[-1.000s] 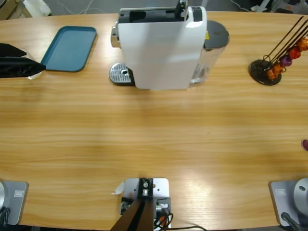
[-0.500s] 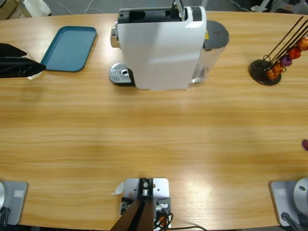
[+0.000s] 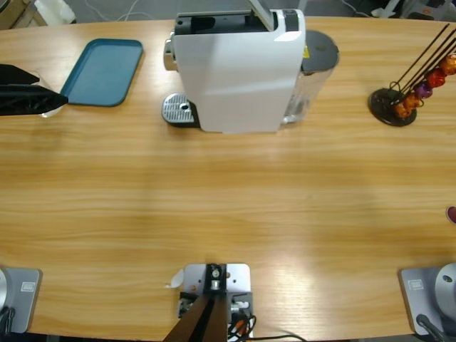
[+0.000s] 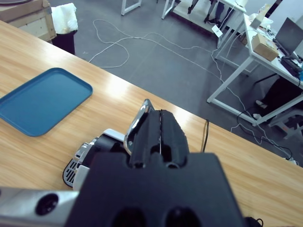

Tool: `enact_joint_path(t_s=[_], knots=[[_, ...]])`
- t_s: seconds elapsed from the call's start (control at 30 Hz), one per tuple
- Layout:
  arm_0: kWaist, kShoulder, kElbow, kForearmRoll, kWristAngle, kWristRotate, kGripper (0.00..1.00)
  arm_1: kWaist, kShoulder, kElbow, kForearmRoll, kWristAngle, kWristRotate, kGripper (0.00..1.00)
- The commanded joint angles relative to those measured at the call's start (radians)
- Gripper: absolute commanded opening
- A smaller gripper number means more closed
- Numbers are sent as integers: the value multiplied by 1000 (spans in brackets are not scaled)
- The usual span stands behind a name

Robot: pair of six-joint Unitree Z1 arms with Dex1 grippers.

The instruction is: Pour coffee

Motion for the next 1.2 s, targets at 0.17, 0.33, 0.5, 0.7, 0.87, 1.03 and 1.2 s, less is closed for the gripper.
enact_joint_path(t_s=[0.17, 0.33, 0.5, 0.7, 0.87, 1.03, 1.2], knots=[[-6, 0, 25, 6, -21, 4, 895, 41, 133, 43, 4, 65, 68, 0], [-6, -7, 25, 13, -21, 4, 895, 41, 163, 43, -7, 80, 88, 0], [-5, -6, 25, 15, -21, 4, 895, 41, 186, 44, -17, 88, 107, 0], [-4, -15, 23, 29, -21, 4, 895, 41, 204, 70, -47, 88, 123, 0], [-4, -12, 23, 30, -21, 5, 895, 41, 204, 86, -61, 93, 124, 0], [-4, -11, 22, 31, -21, 5, 895, 41, 208, 106, -76, 96, 139, 0], [-4, -10, 21, 33, -21, 4, 895, 41, 215, 126, -98, 101, 145, 0]])
